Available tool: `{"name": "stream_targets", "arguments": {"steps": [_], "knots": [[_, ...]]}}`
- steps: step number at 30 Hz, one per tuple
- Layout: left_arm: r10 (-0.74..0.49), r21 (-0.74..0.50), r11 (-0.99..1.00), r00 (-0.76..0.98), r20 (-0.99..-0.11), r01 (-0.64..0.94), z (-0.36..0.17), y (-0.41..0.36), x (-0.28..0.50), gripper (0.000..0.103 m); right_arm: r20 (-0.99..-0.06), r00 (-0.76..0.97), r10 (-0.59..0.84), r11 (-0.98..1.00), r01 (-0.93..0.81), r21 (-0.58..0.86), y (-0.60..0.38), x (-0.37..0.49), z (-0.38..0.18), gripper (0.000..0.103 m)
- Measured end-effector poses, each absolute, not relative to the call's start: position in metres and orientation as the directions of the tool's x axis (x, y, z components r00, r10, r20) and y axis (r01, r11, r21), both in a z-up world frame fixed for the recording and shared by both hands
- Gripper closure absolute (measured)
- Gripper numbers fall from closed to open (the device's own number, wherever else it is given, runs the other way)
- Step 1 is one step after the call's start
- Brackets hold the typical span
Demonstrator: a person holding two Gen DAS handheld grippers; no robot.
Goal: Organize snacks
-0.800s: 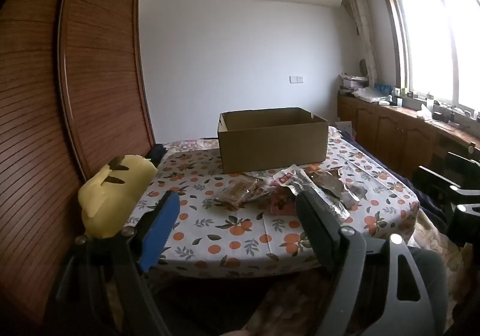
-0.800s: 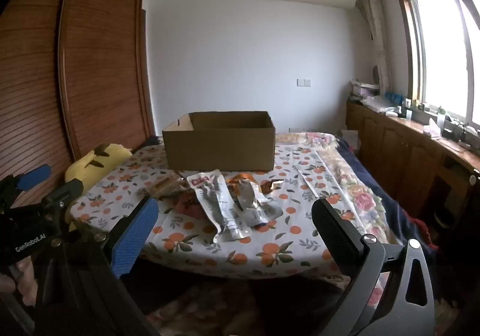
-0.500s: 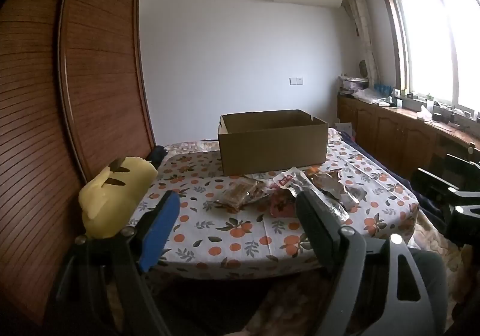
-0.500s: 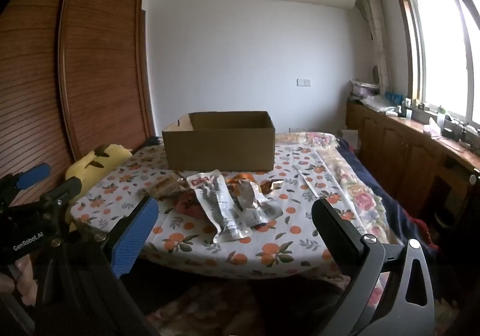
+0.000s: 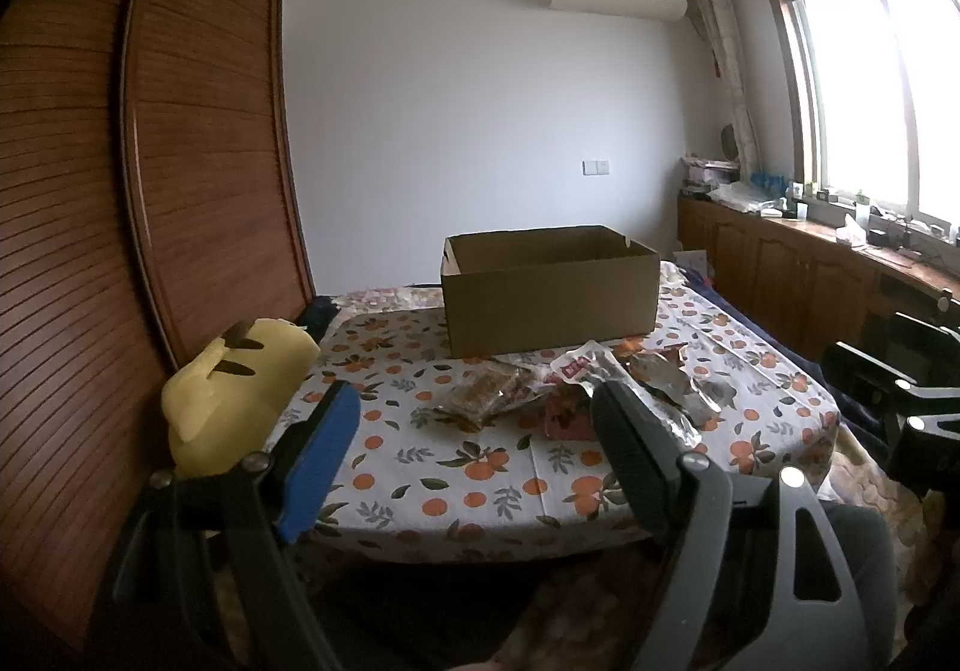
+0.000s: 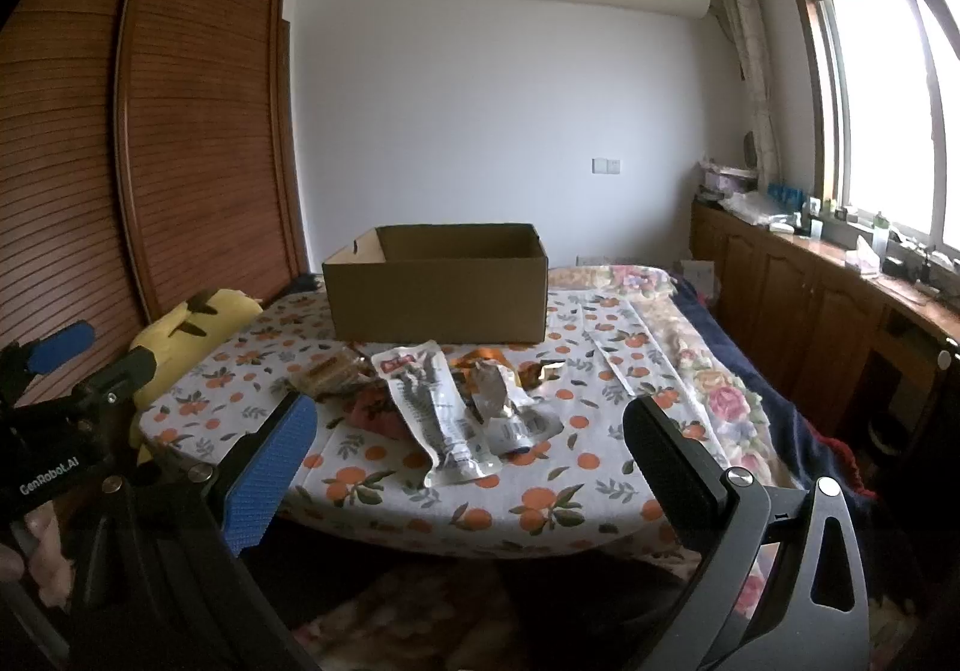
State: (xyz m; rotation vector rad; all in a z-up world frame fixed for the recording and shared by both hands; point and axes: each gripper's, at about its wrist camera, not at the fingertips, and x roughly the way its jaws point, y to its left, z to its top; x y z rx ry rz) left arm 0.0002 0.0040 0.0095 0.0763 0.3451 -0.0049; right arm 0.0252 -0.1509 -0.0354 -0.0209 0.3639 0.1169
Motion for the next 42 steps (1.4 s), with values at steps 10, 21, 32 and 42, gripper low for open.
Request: {"name": "stream_targets", "arguments": {"steps": [10,21,32,42], "knots": [[0.015,0.075,0.997,0.945,-0.328,0.011,0.0125,0.0077,-0.0014,0.023,-0.357,0.928,0.110,0.993,-0.117,0.001,-0.1509,0.0256,-0.0357,0.000],[0.015,0.073,0.997,0.945,-0.328,0.009,0.0113,0.0077,-0.0033,0.023,-0.357,0.928,0.109,0.993,-0.117,0.001,-0.1512,0.0252,-0.0362,0.000],[0.021,0.074,0.997,0.945,-0.325,0.003,0.0104,0.0078,-0.0053,0.023,-0.361,0.926,0.111,0.993,-0.115,0.010,-0.1567,0.0260,-0.0317,0.000],[0.016,0.074,0.997,0.945,-0.327,0.009,0.0103,0.0060,-0.0062,0.023,-0.361,0.926,0.110,0.993,-0.114,0.010,-0.1547,0.0262,-0.0368,0.000]]}}
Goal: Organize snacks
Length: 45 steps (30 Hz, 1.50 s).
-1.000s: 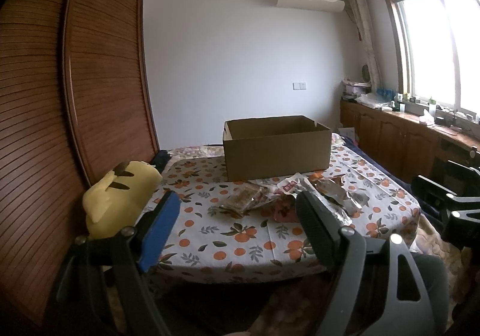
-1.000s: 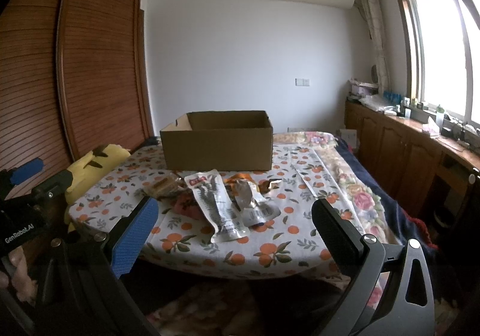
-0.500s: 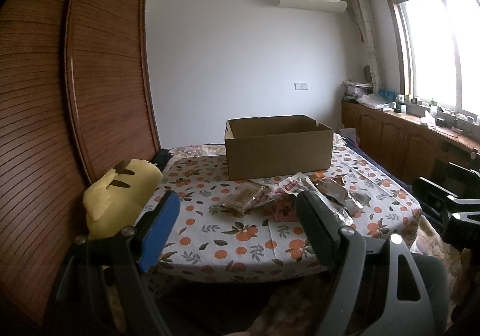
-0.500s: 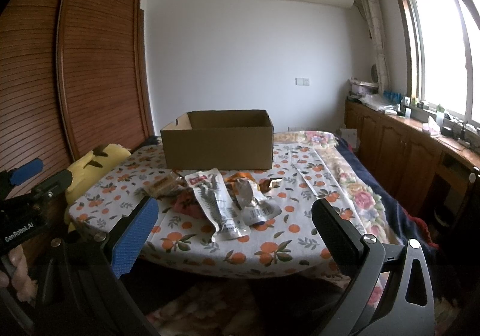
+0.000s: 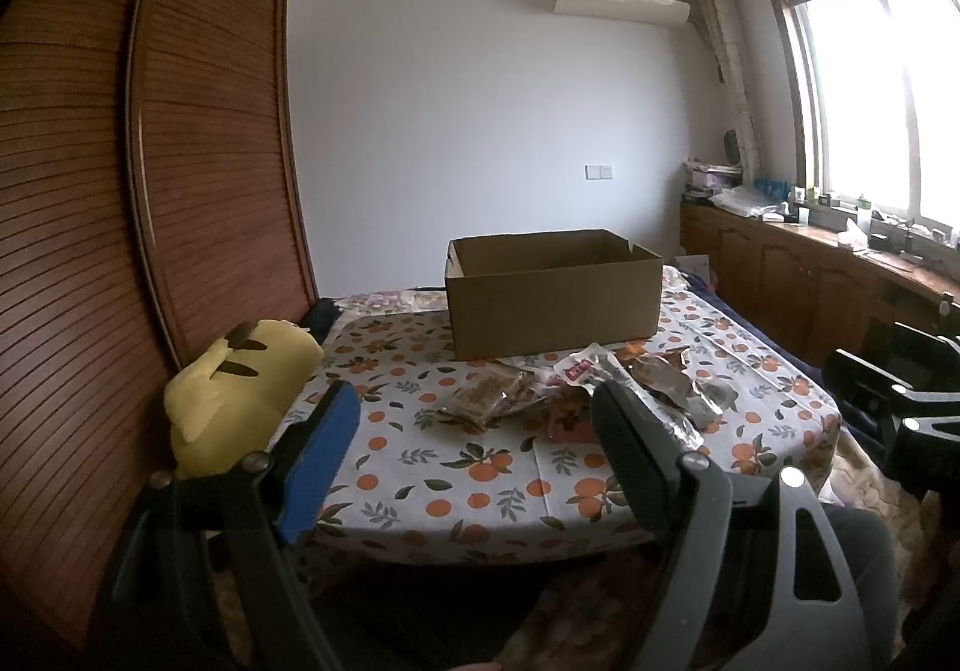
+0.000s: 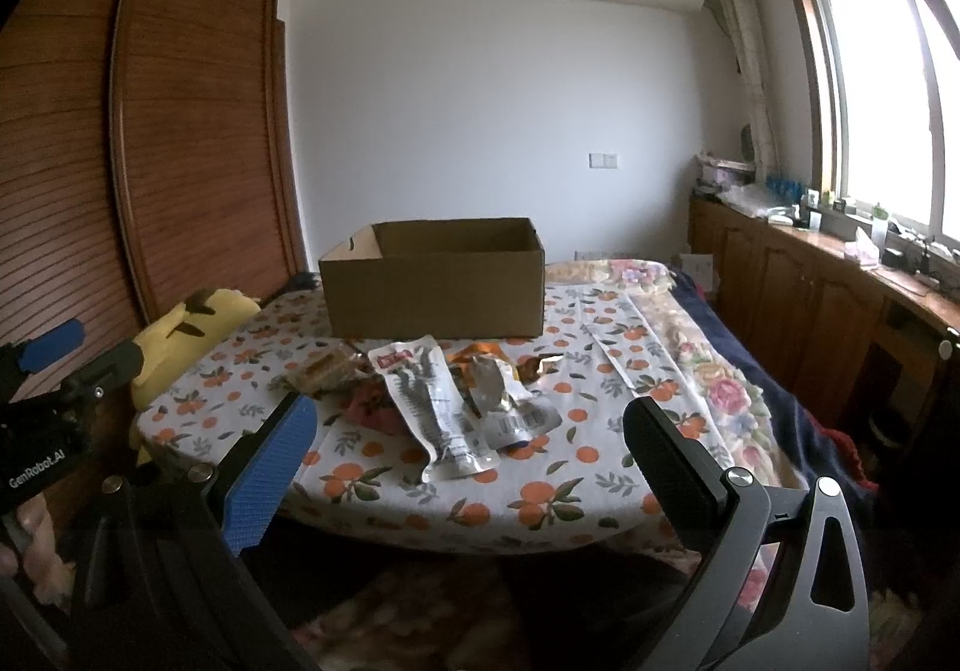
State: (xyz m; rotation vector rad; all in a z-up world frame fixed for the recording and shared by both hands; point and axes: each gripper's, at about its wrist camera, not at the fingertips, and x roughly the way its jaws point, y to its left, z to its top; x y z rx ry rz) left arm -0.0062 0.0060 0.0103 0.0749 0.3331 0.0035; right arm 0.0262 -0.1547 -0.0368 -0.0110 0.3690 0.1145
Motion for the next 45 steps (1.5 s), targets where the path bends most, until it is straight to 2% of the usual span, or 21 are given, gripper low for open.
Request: {"name": "stream_targets", "arguments": {"steps": [25,36,45], "knots": [[-0.004,0.070,0.997,0.938,-0.345,0.030,0.005,0.004,-0.002,0.023,-0.369,0.923,0.112,0.993,-0.116,0.010,-0.152,0.030,-0.043,0.000],[-0.062,0.079,0.991,0.889,-0.453,0.109,-0.031,-0.004,0.050,0.023,-0.421,0.899,0.122,0.990,-0.141,-0.015,-0.158,0.062,-0.066,0.000],[-0.120,0.007,0.990,0.852,-0.510,0.143,-0.055,0.001,0.099,0.023,-0.467,0.875,0.129,0.987,-0.158,-0.024,-0.166,0.099,-0.088,0.000]]}}
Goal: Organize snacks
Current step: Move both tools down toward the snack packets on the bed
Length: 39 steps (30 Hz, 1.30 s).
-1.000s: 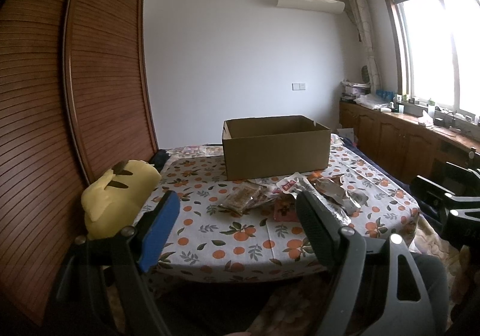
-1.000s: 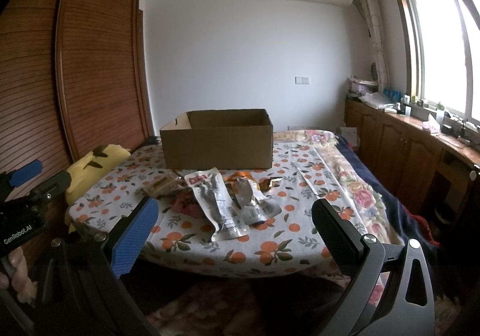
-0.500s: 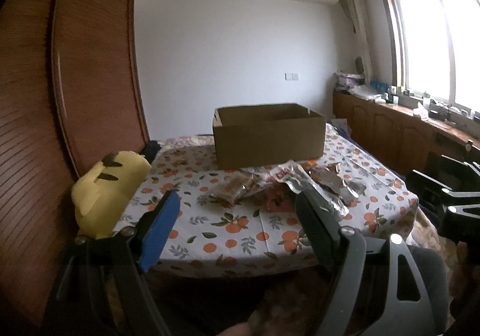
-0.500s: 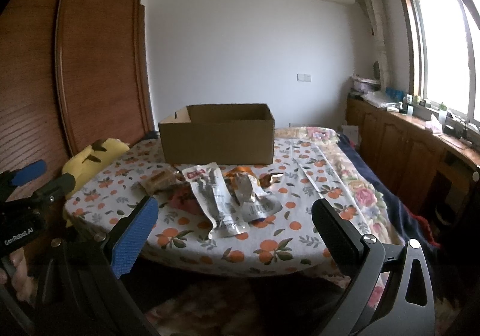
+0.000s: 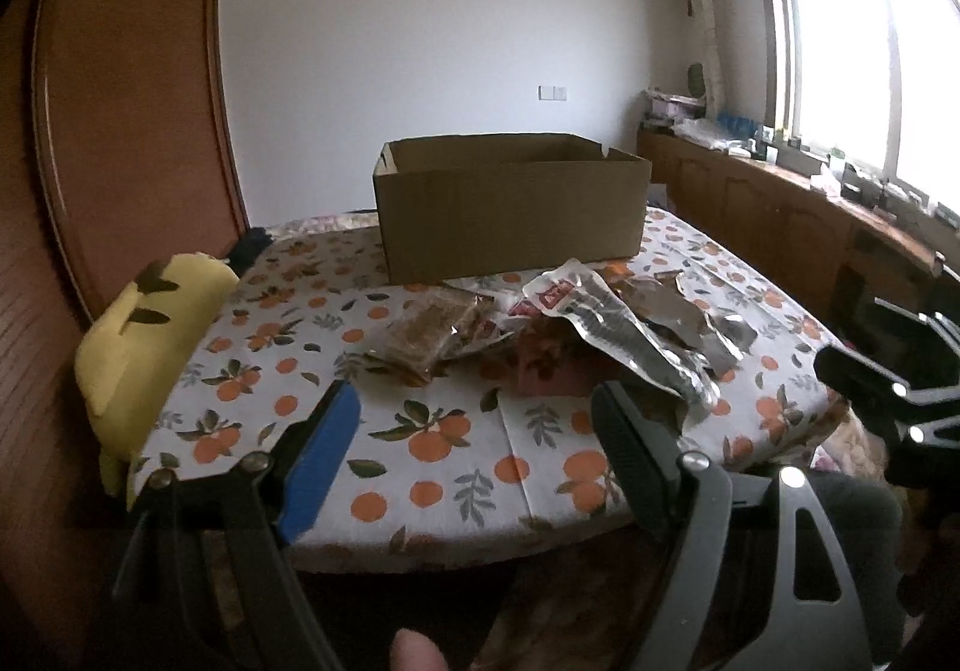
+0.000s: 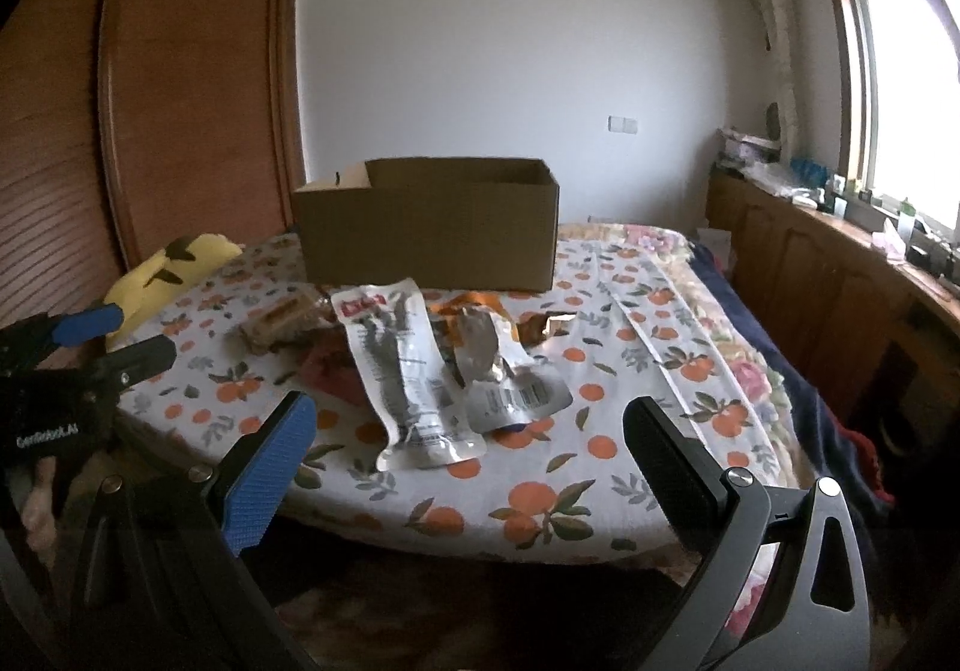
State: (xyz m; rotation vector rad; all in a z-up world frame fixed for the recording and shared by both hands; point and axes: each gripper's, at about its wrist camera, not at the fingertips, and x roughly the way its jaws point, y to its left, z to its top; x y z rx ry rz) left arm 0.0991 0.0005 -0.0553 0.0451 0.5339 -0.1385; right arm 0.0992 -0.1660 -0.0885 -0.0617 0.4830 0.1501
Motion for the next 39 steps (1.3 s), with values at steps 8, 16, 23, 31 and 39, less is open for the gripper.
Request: {"name": "stream_targets", "arguments": {"steps": [8,16,23,31,39], "knots": [[-0.174,-0.003,0.979,0.820,-0.546,0.206,-0.063,-0.013,0.133,0.022,-0.499,0.855,0.138,0.985,-0.173,-0.025,-0.180,0.132,-0.098,0.000],[-0.296,-0.127,0.951,0.707,-0.643,0.282,-0.080,-0.037,0.171,0.022,-0.533,0.825,0.187,0.971,-0.239,-0.028,-0.188,0.170,-0.100,0.000],[-0.377,-0.202,0.922,0.651,-0.659,0.329,-0.084,-0.062,0.200,0.022,-0.579,0.781,0.233,0.954,-0.300,-0.021,-0.190,0.201,-0.106,0.000],[-0.380,-0.240,0.923,0.612,-0.693,0.301,-0.096,-0.080,0.232,0.023,-0.637,0.701,0.321,0.928,-0.367,0.065,-0.196,0.231,-0.120,0.007],[-0.330,-0.211,0.942,0.605,-0.725,0.261,-0.110,-0.084,0.247,0.026,-0.681,0.614,0.398,0.898,-0.413,0.152,-0.200,0.260,-0.135,0.025]]}}
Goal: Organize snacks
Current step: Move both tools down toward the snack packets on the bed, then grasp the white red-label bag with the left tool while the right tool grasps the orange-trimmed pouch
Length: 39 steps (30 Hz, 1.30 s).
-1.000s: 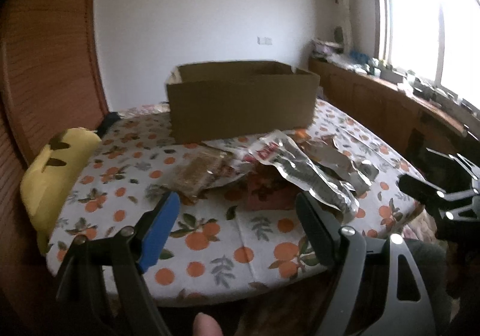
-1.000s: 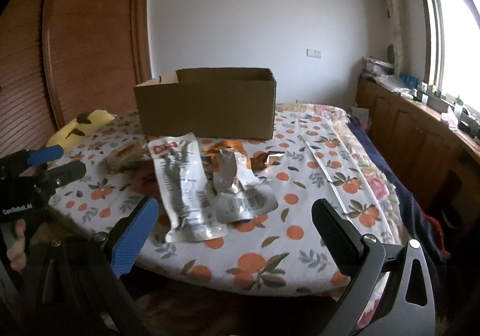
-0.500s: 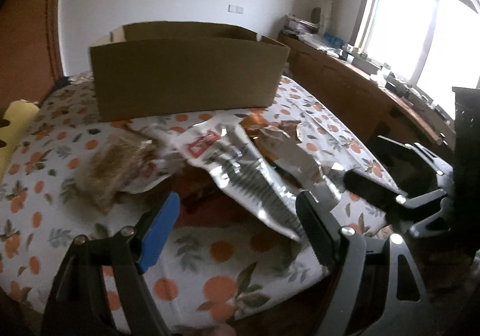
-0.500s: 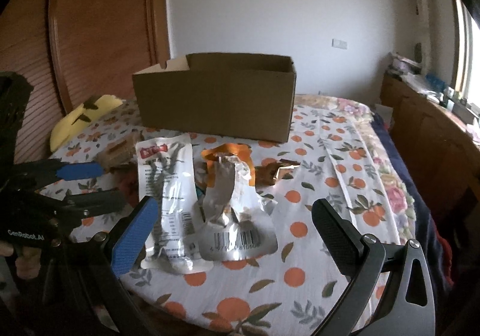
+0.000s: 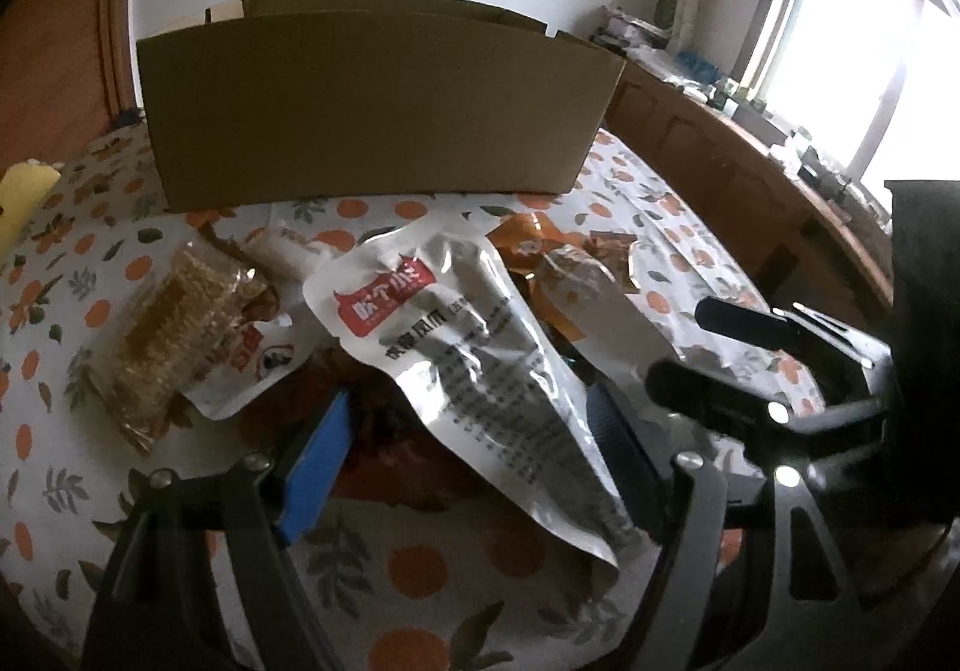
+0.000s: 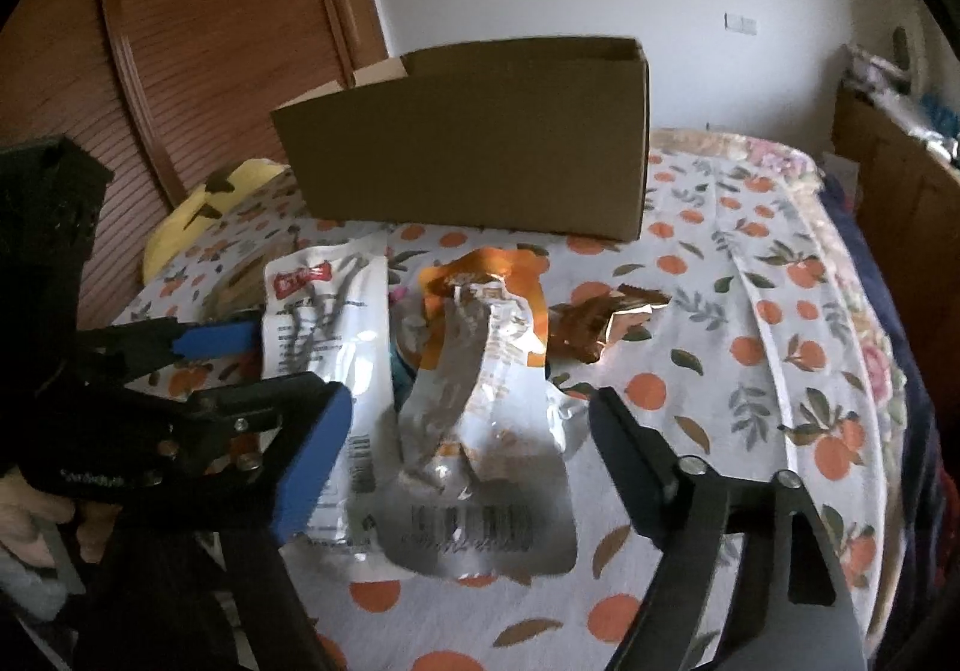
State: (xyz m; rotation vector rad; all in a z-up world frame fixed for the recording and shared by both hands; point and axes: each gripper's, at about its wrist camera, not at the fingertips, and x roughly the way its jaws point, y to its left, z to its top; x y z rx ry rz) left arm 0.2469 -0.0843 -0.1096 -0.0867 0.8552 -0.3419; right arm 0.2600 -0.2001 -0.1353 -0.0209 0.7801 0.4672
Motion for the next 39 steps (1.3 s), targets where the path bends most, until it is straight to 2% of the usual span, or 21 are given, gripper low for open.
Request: {"name": "stream_targets", "arguments": {"steps": [3,5,13,18,24,26,28,31,34,36,39], "knots": [[-0.322,-0.181,0.942,0.606,-0.727,0.283,-0.112,-0.089,0.244,0.026,-0.703,0.585,0.406,0.892,-0.420,0.165,-0.199,0.266,-0.143,0.034],[-0.342,-0.186,0.934,0.605,-0.720,0.306,-0.110,-0.093,0.240,0.033,-0.716,0.571,0.403,0.887,-0.435,0.153,-0.194,0.266,-0.149,0.038],[-0.442,-0.284,0.893,0.556,-0.704,0.350,-0.107,-0.096,0.240,0.041,-0.702,0.567,0.432,0.882,-0.429,0.196,-0.200,0.268,-0.156,0.043],[-0.398,-0.230,0.908,0.552,-0.733,0.349,-0.112,-0.102,0.246,0.043,-0.704,0.560,0.437,0.876,-0.442,0.192,-0.199,0.267,-0.155,0.045],[-0.427,-0.269,0.897,0.525,-0.736,0.351,-0.114,-0.105,0.257,0.044,-0.693,0.539,0.479,0.860,-0.447,0.247,-0.208,0.270,-0.156,0.047],[-0.410,-0.250,0.902,0.520,-0.749,0.351,-0.115,-0.105,0.261,0.052,-0.697,0.535,0.478,0.858,-0.456,0.238,-0.207,0.270,-0.155,0.047],[-0.407,-0.230,0.901,0.528,-0.745,0.369,-0.115,-0.106,0.259,0.055,-0.708,0.536,0.460,0.862,-0.462,0.210,-0.204,0.268,-0.153,0.047],[-0.411,-0.219,0.898,0.548,-0.729,0.383,-0.110,-0.106,0.252,0.069,-0.714,0.544,0.442,0.867,-0.464,0.182,-0.202,0.267,-0.152,0.047],[-0.403,-0.171,0.894,0.575,-0.713,0.415,-0.102,-0.109,0.242,0.073,-0.714,0.545,0.440,0.868,-0.463,0.181,-0.202,0.267,-0.154,0.047],[-0.416,-0.175,0.886,0.569,-0.709,0.429,-0.100,-0.107,0.238,0.083,-0.715,0.544,0.439,0.868,-0.463,0.180,-0.201,0.267,-0.154,0.047],[-0.430,-0.192,0.883,0.576,-0.695,0.428,-0.093,-0.100,0.235,0.084,-0.717,0.543,0.437,0.869,-0.462,0.179,-0.200,0.267,-0.155,0.046]]}}
